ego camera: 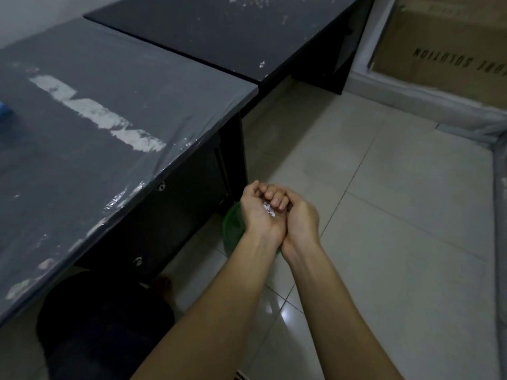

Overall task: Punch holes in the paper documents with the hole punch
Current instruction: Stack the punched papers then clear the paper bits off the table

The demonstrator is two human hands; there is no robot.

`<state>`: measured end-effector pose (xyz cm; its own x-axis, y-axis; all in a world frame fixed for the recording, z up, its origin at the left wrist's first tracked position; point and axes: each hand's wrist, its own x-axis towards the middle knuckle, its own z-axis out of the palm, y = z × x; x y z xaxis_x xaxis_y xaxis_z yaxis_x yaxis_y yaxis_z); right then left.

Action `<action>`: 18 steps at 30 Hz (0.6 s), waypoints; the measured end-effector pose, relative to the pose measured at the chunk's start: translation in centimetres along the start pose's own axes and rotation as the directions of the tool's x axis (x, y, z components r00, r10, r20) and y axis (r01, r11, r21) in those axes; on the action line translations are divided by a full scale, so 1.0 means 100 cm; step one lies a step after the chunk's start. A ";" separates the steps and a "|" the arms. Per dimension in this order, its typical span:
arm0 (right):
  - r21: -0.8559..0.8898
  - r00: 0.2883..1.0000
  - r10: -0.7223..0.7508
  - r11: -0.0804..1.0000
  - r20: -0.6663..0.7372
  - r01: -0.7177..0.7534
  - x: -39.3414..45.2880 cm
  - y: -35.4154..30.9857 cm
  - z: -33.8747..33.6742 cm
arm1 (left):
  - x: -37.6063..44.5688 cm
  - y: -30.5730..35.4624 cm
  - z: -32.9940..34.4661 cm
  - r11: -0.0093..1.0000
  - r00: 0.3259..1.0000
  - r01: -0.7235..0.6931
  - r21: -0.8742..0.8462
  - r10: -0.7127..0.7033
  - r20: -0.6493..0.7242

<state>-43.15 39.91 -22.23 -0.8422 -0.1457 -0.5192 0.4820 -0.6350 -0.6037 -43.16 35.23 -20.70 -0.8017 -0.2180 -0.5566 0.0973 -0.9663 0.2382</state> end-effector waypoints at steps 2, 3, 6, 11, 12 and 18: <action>-0.032 0.999 0.045 0.998 -0.029 -0.046 0.011 0.015 -0.013 | 0.015 -0.003 -0.022 1.000 0.998 0.010 0.020 -0.008 -0.064; -0.032 0.997 0.069 0.997 -0.045 -0.071 0.017 0.024 -0.020 | 0.023 -0.005 -0.033 1.000 0.996 0.015 0.027 -0.012 -0.093; -0.051 0.986 0.132 0.989 -0.106 -0.138 0.034 0.049 -0.040 | 0.044 -0.009 -0.063 0.999 0.985 0.031 0.026 -0.026 -0.168; -0.087 0.964 0.182 0.976 -0.193 -0.202 0.061 0.077 -0.055 | 0.078 -0.009 -0.092 0.998 0.966 0.061 0.026 -0.053 -0.252; -0.083 0.958 0.194 0.973 -0.210 -0.215 0.066 0.079 -0.055 | 0.085 -0.008 -0.094 0.997 0.963 0.068 0.029 -0.058 -0.263; -0.035 0.951 0.232 0.969 -0.205 -0.243 0.101 0.093 -0.052 | 0.124 0.003 -0.112 0.990 0.922 0.087 0.108 -0.039 -0.385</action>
<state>-45.90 36.53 -36.19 -0.6399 -0.1303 -0.7573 0.6806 -0.5538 -0.4798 -46.48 30.70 -36.51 -0.5163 -0.2160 -0.8287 -0.0365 -0.9612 0.2733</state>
